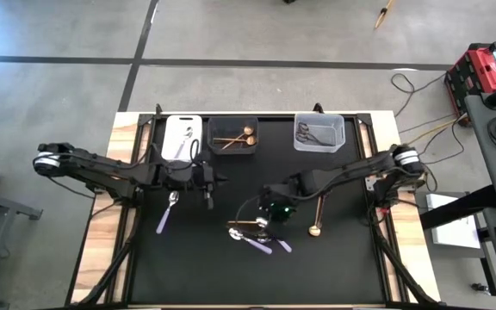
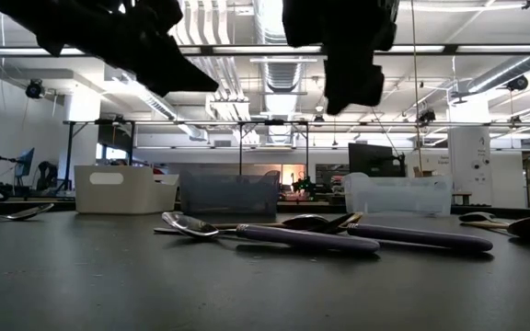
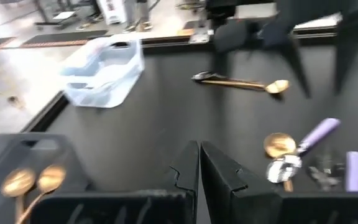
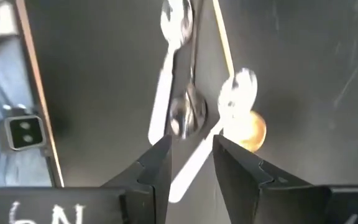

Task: Sort silverware by color (type)
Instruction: Put the purple spoon into the white bin

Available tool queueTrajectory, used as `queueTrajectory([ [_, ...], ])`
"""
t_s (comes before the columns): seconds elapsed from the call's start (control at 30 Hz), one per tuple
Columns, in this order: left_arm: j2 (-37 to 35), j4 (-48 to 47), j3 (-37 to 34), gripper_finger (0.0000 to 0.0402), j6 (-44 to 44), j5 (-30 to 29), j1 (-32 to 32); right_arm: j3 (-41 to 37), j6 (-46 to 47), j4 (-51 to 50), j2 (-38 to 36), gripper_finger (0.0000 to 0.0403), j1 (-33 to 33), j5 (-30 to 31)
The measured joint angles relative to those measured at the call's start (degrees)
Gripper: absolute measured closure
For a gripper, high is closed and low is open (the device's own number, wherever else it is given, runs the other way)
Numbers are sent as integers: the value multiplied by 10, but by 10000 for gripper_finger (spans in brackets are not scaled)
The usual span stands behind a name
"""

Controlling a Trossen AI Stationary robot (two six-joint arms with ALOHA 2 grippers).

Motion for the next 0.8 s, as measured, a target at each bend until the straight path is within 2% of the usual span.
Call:
queueTrajectory([
  [0.17,0,45,-16,402,15,73,-18,24,51,-59,39,296,20,0],
  [0.33,-9,217,-73,402,-1,150,-43,24,85,-89,48,296,36,0],
  [0.43,-26,288,-109,402,-1,169,-54,24,108,-104,48,296,40,12],
  [0.67,-120,288,-159,402,-7,166,-54,24,150,-109,50,284,40,15],
  [0.8,-195,221,-168,402,4,145,-53,24,150,-108,56,261,40,26],
])
